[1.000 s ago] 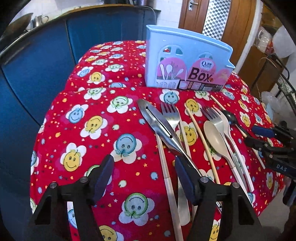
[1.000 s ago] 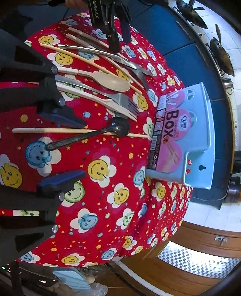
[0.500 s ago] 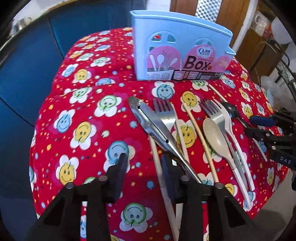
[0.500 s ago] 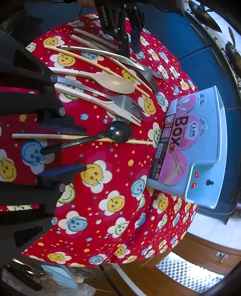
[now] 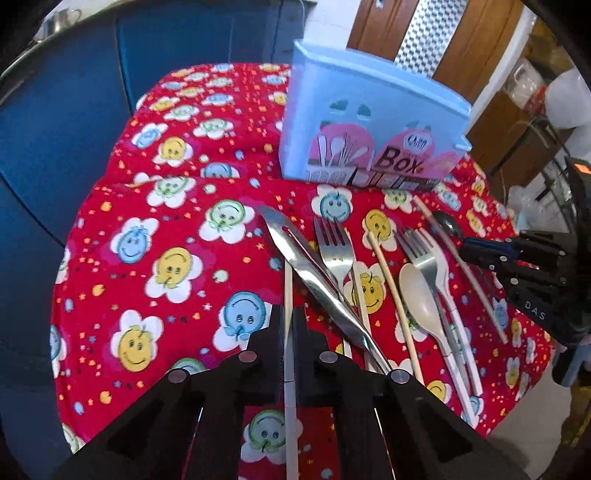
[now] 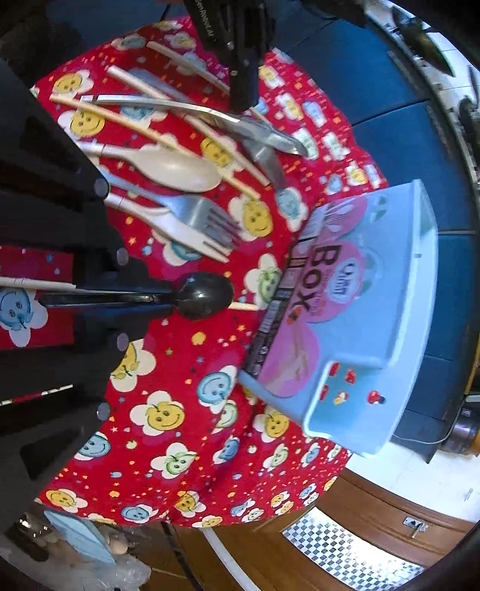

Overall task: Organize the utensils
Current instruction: 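Grasp a chopstick with the left tool while the right tool grasps the black spoon, then lower the chopstick and black spoon into the blue caddy and open both tools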

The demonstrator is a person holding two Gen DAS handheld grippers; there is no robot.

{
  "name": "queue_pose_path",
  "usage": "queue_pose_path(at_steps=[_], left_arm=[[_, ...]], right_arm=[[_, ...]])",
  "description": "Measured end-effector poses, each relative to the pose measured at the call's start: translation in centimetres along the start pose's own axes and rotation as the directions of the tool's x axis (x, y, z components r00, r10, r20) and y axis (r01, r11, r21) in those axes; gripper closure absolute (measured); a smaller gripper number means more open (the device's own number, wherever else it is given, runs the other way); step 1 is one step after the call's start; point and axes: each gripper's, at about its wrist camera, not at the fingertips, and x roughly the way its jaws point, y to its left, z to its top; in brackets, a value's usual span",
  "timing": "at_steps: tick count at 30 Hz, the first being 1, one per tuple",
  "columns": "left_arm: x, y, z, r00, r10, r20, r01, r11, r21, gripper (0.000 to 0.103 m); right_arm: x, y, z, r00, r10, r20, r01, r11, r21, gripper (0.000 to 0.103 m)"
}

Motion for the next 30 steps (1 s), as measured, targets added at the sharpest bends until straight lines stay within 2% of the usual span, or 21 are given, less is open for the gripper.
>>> queue_pose_path(at_steps=[7, 10, 14, 24, 27, 30], left_arm=[[-3.8, -0.2, 0.3, 0.992, -0.023, 0.123, 0.021, 1.0, 0.012, 0.099], [-5.4, -0.5, 0.9, 0.983, -0.033, 0.182, 0.032, 0.999, 0.009, 0.099], [-7.2, -1.0, 1.5, 0.961, -0.044, 0.274, 0.043, 0.999, 0.01, 0.099], [-8.9, -2.5, 6.0, 0.877, -0.074, 0.474, 0.079, 0.997, 0.009, 0.099], [-8.9, -3.0, 8.0, 0.841, -0.069, 0.536, 0.079, 0.997, 0.004, 0.099], [-9.0, -3.4, 10.0, 0.806, -0.062, 0.589, 0.076, 0.997, 0.001, 0.099]], right_arm=[[-2.4, -1.0, -0.5, 0.992, 0.053, 0.118, -0.062, 0.995, 0.082, 0.095], [-3.6, -1.4, -0.8, 0.978, 0.071, 0.194, -0.095, 0.989, 0.115, 0.096], [-5.5, -1.9, -1.1, 0.947, 0.094, 0.307, -0.147, 0.977, 0.154, 0.095], [-8.2, -4.1, 0.5, 0.834, 0.048, 0.55, -0.194, 0.958, 0.21, 0.095], [-8.2, -4.8, 1.4, 0.806, 0.042, 0.59, -0.211, 0.952, 0.221, 0.095], [-7.9, -5.3, 2.4, 0.789, 0.04, 0.613, -0.224, 0.948, 0.227, 0.095]])
